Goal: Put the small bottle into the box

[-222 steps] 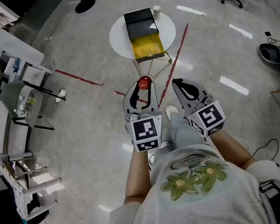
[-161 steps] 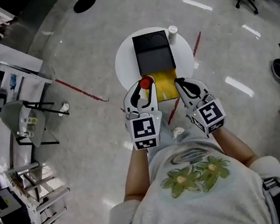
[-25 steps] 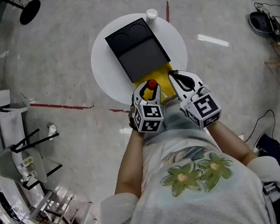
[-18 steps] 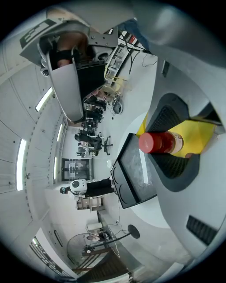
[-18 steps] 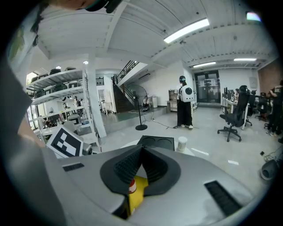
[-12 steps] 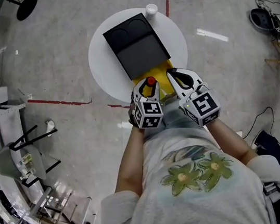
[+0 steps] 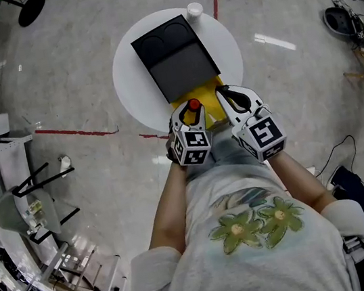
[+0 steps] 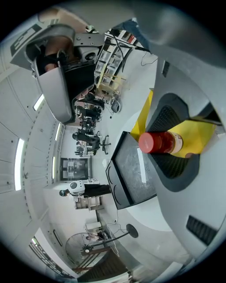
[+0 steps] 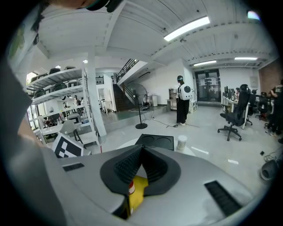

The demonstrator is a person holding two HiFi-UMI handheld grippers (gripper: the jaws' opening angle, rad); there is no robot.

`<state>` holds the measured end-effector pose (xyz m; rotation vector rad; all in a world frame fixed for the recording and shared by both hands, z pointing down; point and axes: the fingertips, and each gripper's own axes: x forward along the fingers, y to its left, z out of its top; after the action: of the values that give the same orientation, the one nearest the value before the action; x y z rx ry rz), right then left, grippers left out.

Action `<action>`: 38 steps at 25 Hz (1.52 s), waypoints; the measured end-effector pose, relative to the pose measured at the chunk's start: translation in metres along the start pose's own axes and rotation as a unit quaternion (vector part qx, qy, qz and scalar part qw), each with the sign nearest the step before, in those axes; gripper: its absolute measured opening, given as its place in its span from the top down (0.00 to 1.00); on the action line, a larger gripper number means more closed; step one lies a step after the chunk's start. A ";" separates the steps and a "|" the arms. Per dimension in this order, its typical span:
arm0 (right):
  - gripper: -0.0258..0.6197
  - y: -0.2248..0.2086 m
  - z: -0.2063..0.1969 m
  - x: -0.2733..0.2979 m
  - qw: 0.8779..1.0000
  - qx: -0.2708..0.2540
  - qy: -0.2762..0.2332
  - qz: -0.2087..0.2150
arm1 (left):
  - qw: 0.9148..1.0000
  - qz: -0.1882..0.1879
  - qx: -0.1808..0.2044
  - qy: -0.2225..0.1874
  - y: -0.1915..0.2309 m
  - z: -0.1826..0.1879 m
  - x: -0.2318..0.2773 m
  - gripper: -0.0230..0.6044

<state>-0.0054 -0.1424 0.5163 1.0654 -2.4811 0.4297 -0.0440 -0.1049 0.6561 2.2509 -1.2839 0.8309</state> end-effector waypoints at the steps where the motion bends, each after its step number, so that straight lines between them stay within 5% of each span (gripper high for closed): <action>1: 0.96 0.000 -0.001 0.001 1.000 -0.001 0.000 0.001 | 1.000 0.000 0.000 0.001 0.000 -0.001 0.001 0.73; 26: 0.96 0.007 -0.010 0.000 1.000 -0.005 0.008 0.001 | 1.000 -0.009 0.003 -0.006 -0.004 -0.021 0.006 0.74; 38: 0.96 0.011 -0.012 0.007 1.000 -0.011 0.015 0.007 | 0.998 -0.027 0.056 0.002 -0.012 -0.027 0.005 0.73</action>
<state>-0.0153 -0.1348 0.5288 1.0264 -2.4621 0.4178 -0.0397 -0.0861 0.6789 2.3586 -1.1976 0.9075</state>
